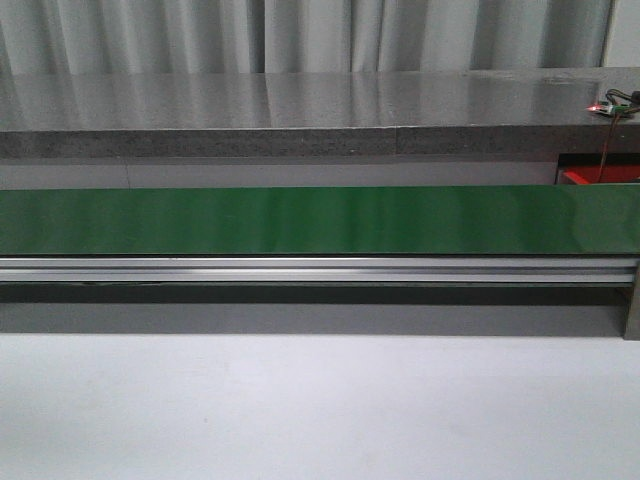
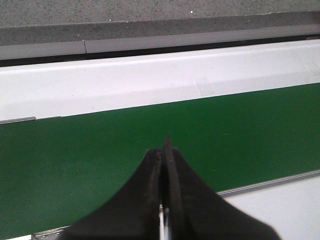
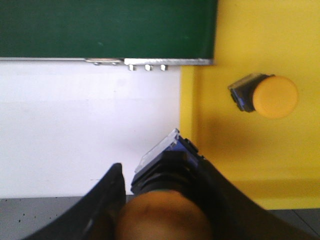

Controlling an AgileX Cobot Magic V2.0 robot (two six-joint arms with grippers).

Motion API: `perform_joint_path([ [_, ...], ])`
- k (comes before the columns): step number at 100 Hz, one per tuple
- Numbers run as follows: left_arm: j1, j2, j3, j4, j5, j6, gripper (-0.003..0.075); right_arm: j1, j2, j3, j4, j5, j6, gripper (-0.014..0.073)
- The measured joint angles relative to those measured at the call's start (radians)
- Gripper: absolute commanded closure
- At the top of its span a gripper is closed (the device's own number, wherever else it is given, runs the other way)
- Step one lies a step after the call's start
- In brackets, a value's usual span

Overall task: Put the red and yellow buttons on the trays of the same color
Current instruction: 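Lower the yellow button into the yellow tray with the right gripper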

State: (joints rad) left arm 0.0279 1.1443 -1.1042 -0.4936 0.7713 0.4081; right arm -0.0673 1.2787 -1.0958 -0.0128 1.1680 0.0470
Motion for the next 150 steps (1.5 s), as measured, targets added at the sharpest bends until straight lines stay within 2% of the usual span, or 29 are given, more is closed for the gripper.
perform_joint_path([
  [41,0.000,0.000,0.000,0.000,0.000,0.000,0.0740,-0.191,-0.055,0.272,-0.001,-0.174,0.000,0.0383],
  [62,0.000,0.000,0.000,0.000,0.000,0.000,0.0739,-0.259,-0.057,0.309,0.013,-0.264,0.002,0.0384],
  [150,0.000,0.000,0.000,0.000,0.002,0.000,0.0740,-0.267,0.132,0.311,0.020,-0.357,0.002,0.0384],
])
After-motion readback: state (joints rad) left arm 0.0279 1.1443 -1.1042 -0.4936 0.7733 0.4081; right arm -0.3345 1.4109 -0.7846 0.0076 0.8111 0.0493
